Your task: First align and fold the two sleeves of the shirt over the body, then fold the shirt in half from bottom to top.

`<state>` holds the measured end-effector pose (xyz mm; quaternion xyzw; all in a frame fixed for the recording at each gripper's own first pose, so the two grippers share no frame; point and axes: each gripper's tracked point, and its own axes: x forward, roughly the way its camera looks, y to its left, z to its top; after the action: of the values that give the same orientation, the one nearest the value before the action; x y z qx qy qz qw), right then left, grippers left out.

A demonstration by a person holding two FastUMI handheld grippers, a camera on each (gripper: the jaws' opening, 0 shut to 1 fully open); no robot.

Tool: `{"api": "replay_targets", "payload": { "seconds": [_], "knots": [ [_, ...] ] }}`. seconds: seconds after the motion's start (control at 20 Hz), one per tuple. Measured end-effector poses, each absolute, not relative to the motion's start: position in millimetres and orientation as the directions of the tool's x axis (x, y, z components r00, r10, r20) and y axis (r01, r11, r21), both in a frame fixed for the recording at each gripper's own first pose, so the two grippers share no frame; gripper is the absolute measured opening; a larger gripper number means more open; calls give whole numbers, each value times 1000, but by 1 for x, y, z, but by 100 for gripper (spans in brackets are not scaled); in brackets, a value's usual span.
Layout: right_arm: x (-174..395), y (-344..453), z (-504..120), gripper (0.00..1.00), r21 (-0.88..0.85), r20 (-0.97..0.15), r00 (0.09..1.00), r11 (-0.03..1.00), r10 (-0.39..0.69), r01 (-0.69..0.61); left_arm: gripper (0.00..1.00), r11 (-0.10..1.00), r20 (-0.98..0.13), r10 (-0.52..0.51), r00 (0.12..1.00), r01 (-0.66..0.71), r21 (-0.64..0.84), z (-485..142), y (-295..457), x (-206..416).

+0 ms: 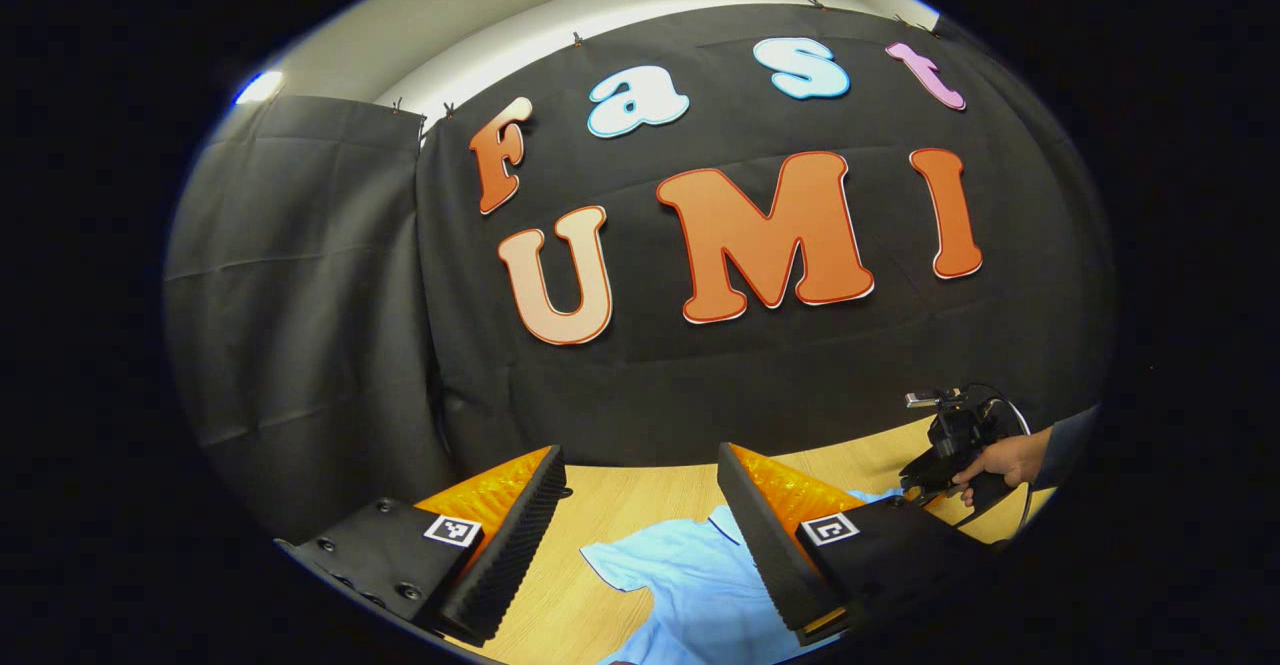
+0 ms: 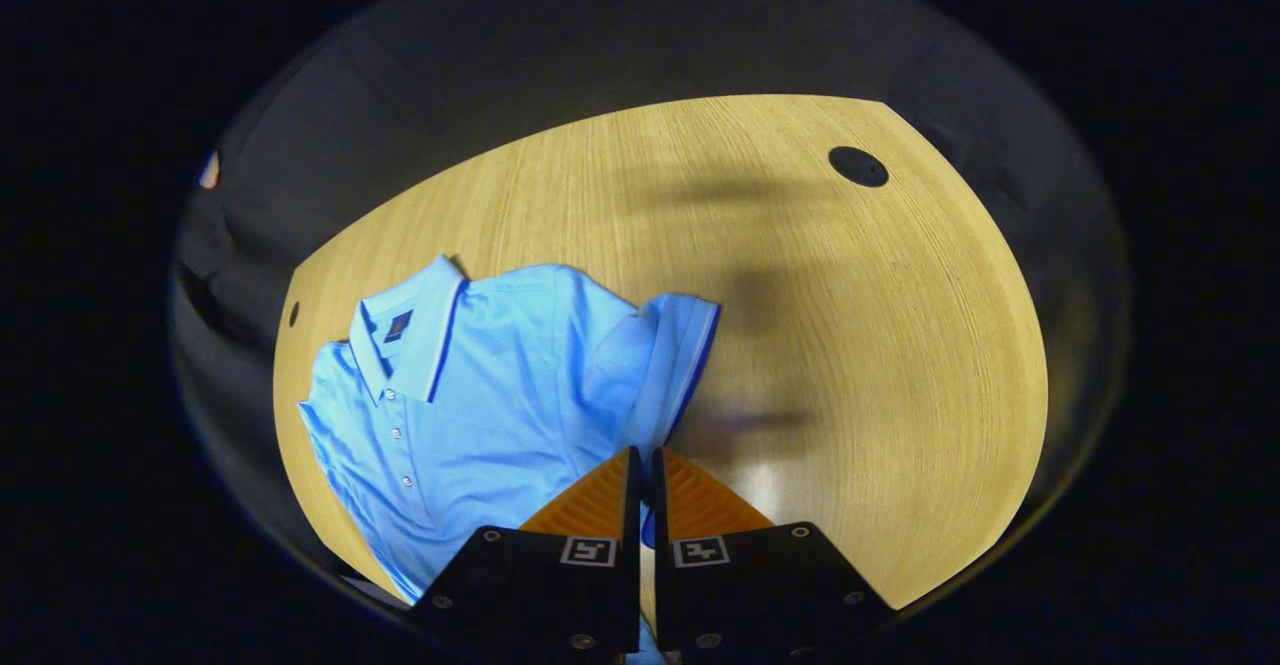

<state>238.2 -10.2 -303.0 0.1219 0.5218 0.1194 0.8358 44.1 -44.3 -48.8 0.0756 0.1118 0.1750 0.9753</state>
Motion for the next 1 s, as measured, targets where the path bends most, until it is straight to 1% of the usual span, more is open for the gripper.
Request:
{"api": "replay_targets", "payload": {
  "seconds": [0.15,0.3,0.5,0.6,0.7,0.75,0.85,1.0],
  "knots": [
    [237,11,-282,6,363,-804,450,920,388,-144,100,920,-184,374,909,-337,201,-48,-33,42],
    [235,35,-269,7,372,-785,455,907,421,-196,100,913,-160,384,910,-347,215,-43,-21,43],
    [229,65,-261,7,388,-776,449,897,443,-214,100,917,-165,380,910,-348,194,-52,5,52],
    [224,77,-261,10,393,-778,441,894,448,-214,100,926,-179,365,914,-337,171,-62,20,59],
    [219,89,-254,15,413,-769,438,885,465,-215,100,939,-204,339,919,-315,138,-76,37,68],
    [217,95,-249,20,424,-759,444,879,476,-218,100,947,-215,317,924,-298,116,-85,46,75],
    [216,97,-243,22,411,-753,470,886,462,-212,100,961,-259,276,926,-266,71,-109,63,87],
    [212,93,-233,24,402,-744,511,900,430,-171,100,973,-366,202,908,-230,-34,-154,87,104]
  ]
}}
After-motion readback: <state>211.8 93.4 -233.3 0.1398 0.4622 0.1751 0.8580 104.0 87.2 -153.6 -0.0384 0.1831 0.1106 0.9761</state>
